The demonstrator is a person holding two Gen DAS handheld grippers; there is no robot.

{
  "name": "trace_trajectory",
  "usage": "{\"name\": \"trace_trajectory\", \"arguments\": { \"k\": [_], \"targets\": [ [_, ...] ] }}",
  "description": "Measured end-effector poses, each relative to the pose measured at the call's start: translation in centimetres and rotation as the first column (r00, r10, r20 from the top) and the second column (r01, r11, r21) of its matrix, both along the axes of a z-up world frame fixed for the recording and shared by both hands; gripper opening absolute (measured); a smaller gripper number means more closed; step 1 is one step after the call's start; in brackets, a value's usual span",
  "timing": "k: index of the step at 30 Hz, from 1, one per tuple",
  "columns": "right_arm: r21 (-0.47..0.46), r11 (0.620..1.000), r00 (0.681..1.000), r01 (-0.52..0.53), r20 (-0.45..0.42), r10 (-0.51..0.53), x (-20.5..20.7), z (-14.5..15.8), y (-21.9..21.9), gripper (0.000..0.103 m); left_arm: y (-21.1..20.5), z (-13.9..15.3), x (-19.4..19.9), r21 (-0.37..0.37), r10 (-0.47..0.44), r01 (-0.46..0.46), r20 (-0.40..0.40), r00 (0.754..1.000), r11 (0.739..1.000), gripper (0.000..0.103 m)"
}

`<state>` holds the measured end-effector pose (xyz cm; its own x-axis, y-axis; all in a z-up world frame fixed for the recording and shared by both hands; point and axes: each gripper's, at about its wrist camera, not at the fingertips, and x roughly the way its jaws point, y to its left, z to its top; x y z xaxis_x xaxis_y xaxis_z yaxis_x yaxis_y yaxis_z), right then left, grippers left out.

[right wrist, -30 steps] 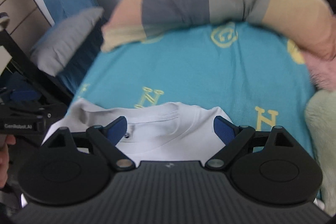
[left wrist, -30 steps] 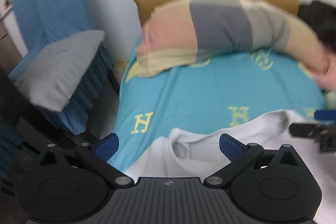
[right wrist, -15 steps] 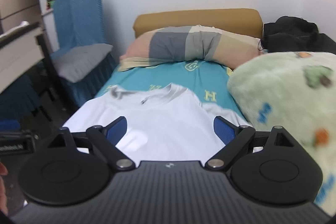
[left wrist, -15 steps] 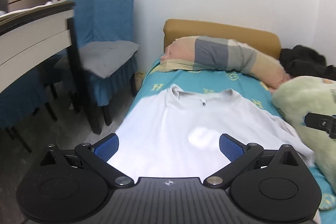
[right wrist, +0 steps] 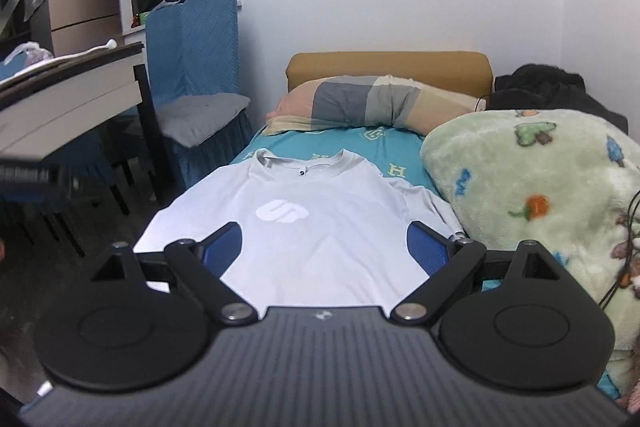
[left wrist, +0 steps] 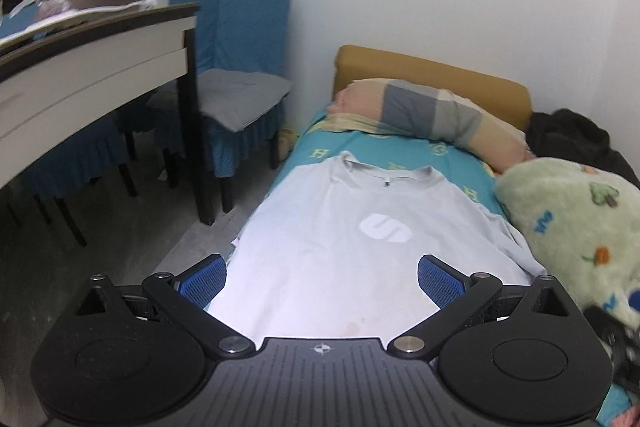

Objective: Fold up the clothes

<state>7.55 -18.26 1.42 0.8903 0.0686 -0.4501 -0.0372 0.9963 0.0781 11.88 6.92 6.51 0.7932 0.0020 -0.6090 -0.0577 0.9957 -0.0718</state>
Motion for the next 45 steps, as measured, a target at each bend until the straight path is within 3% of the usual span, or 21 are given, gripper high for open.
{"name": "trace_trajectory", "arguments": {
  "k": [5,11,14,16,19,22,24,26,28,30,31,32,34,37,39,41,44,45],
  "targets": [
    [0.016,1.000,1.000,0.002,-0.002,-0.002,0.1,-2.9,-0.7,0.091,2.3,-3.6,2.5,-0.045,0.040,-0.041,-0.010,0.999,0.998,0.103],
    [0.097,0.994,0.998,0.056,-0.038,-0.052,2.2,-9.0,-2.5,0.091,7.2,-9.6,9.2,-0.114,0.176,-0.195,-0.155,0.972,0.974,0.102],
    [0.116,0.988,0.993,0.099,-0.076,-0.091,3.8,-11.9,-3.2,0.091,11.2,-12.1,13.2,-0.252,0.210,-0.264,-0.222,0.952,0.931,0.102],
    [0.101,0.990,0.991,0.102,-0.096,-0.093,5.0,-13.6,-3.2,0.091,13.8,-14.2,15.6,-0.356,0.247,-0.327,-0.252,0.936,0.876,0.102],
    [0.058,0.995,0.992,0.086,-0.099,-0.080,6.5,-15.3,-2.5,0.091,16.0,-17.2,18.9,-0.440,0.302,-0.399,-0.275,0.913,0.804,0.102],
    [0.040,0.995,0.991,0.090,-0.099,-0.086,7.5,-16.5,-2.2,0.091,16.5,-19.5,22.6,-0.478,0.292,-0.399,-0.284,0.913,0.783,0.099],
    [0.042,0.993,0.987,0.114,-0.119,-0.108,8.1,-17.4,-2.3,0.091,16.1,-20.3,25.0,-0.479,0.273,-0.371,-0.264,0.925,0.795,0.098],
    [0.057,0.990,0.983,0.127,-0.138,-0.118,8.8,-18.3,-2.5,0.091,15.0,-20.8,26.9,-0.437,0.268,-0.353,-0.246,0.931,0.827,0.092],
    [0.046,0.989,0.980,0.141,-0.145,-0.133,9.6,-19.0,-2.5,0.091,13.7,-21.1,28.4,-0.340,0.302,-0.368,-0.231,0.925,0.866,0.072],
    [0.032,0.987,0.978,0.156,-0.146,-0.150,10.2,-19.4,-2.8,0.091,12.0,-21.1,29.5,-0.255,0.289,-0.338,-0.211,0.934,0.906,0.023],
    [0.027,0.986,0.976,0.164,-0.147,-0.159,10.5,-19.6,-3.0,0.091,11.0,-20.7,29.6,-0.204,0.278,-0.315,-0.188,0.942,0.927,0.010],
    [0.035,0.984,0.975,0.175,-0.148,-0.168,10.6,-19.6,-3.3,0.091,10.0,-20.2,29.8,-0.152,0.267,-0.292,-0.166,0.949,0.944,0.004],
    [0.050,0.981,0.971,0.187,-0.161,-0.177,10.7,-19.7,-3.7,0.091,7.5,-19.1,29.8,-0.009,0.222,-0.224,-0.098,0.970,0.975,0.003],
    [0.071,0.978,0.965,0.196,-0.193,-0.179,10.7,-20.0,-4.0,0.091,2.3,-17.6,29.0,0.222,0.074,-0.070,-0.010,0.997,0.973,0.003],
    [0.073,0.978,0.965,0.195,-0.193,-0.178,10.4,-19.9,-3.9,0.091,-1.0,-17.7,28.4,0.229,-0.033,0.037,-0.024,0.999,0.973,0.003],
    [0.068,0.980,0.969,0.188,-0.175,-0.174,10.2,-19.6,-3.8,0.091,-4.5,-18.7,28.0,0.255,-0.114,0.124,-0.053,0.992,0.959,0.003],
    [0.060,0.979,0.971,0.192,-0.158,-0.181,10.0,-19.3,-3.9,0.091,-10.3,-22.6,27.5,0.419,-0.219,0.241,-0.101,0.971,0.876,0.003],
    [0.072,0.979,0.971,0.192,-0.162,-0.178,9.9,-19.3,-3.9,0.091,-11.5,-23.9,27.7,0.427,-0.217,0.249,-0.122,0.968,0.869,0.003]
  ]
}}
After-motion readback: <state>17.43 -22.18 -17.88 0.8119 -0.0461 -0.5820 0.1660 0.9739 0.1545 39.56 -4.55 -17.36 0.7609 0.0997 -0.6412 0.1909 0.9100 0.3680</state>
